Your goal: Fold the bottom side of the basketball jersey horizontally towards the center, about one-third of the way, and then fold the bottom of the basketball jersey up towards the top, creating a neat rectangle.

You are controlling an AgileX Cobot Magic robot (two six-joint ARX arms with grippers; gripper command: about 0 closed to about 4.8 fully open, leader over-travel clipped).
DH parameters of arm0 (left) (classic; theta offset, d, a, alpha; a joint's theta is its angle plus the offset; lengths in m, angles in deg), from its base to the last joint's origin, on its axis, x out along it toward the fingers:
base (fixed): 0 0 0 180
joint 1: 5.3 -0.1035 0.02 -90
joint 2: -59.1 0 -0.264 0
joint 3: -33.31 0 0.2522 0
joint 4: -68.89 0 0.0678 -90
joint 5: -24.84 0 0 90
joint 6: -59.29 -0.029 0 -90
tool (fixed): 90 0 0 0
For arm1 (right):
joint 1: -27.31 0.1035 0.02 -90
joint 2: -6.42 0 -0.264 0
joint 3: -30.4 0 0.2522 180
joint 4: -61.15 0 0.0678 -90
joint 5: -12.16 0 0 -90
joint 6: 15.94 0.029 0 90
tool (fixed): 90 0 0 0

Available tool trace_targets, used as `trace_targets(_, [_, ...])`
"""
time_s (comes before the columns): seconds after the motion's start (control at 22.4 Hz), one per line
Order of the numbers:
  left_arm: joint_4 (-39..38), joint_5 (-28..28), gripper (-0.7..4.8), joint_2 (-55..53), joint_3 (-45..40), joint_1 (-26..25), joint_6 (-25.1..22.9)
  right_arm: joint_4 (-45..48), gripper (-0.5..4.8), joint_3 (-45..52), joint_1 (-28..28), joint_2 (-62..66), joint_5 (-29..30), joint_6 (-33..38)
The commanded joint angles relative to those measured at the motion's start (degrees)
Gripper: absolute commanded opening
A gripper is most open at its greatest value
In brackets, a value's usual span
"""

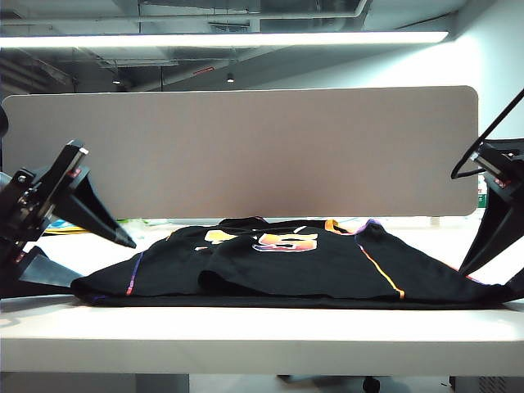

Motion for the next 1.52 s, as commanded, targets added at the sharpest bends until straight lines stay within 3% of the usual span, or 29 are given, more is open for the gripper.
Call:
trace_targets(0.04, [-6.10,0.66,2.65,-1.57,-1.29,0.09,0.61,-1.60,2.01,0.35,0.09,0.33,-0.74,0.17])
trace_targets(0.09, [-6.03,-0.33,2.50,-1.60,-1.29,0.09,0.61,-1.53,1.87,0.35,0.09,0.33,-1.01,0.17])
trace_targets(0.18, [-5.79,-1.79,1.37,-1.57,-1.29,0.09,0.61,-1.38,0.79,0.35,0.09,0.33,-1.14,0.15])
trace_targets(0.22, [-5.79,-1.75,1.11,-1.60,-1.29,0.09,0.61,-1.27,0.45,0.35,0.09,0.33,-1.14,0.15])
trace_targets(0.31, [-5.33,-1.79,0.89,-1.57,-1.29,0.09,0.61,-0.87,0.39,0.35,0.09,0.33,-1.16,0.15])
trace_targets(0.4, [-5.33,-1.79,0.08,-1.57,-1.29,0.09,0.63,-0.44,-0.08,0.35,0.09,0.33,-1.11,0.17])
trace_targets(0.45, [-5.35,-2.08,-0.06,-1.57,-1.29,0.09,0.61,-0.46,-0.08,0.33,0.09,0.31,-1.07,0.17])
trace_targets(0.76, [-11.45,-4.76,-0.05,0.42,-1.29,-0.02,-0.28,-6.56,-0.09,0.33,0.09,-0.44,2.71,-0.55])
trace_targets(0.94, [-22.73,-0.79,-0.06,10.69,-1.29,-0.02,-4.59,-14.91,-0.09,0.33,0.07,-7.96,2.93,-3.32])
trace_targets(1.16, [-29.03,-0.11,-0.06,20.37,-1.29,-0.02,-4.55,-21.27,-0.09,0.33,0.07,-18.21,2.91,-3.28])
trace_targets(1.34, [-41.88,1.36,-0.06,32.09,-1.29,0.00,-7.15,-33.05,-0.09,0.35,0.07,-29.83,2.91,-4.42])
trace_targets(1.52, [-50.71,3.89,-0.06,40.04,-1.31,0.00,-8.44,-36.17,-0.09,0.20,0.09,-38.45,3.74,-0.76])
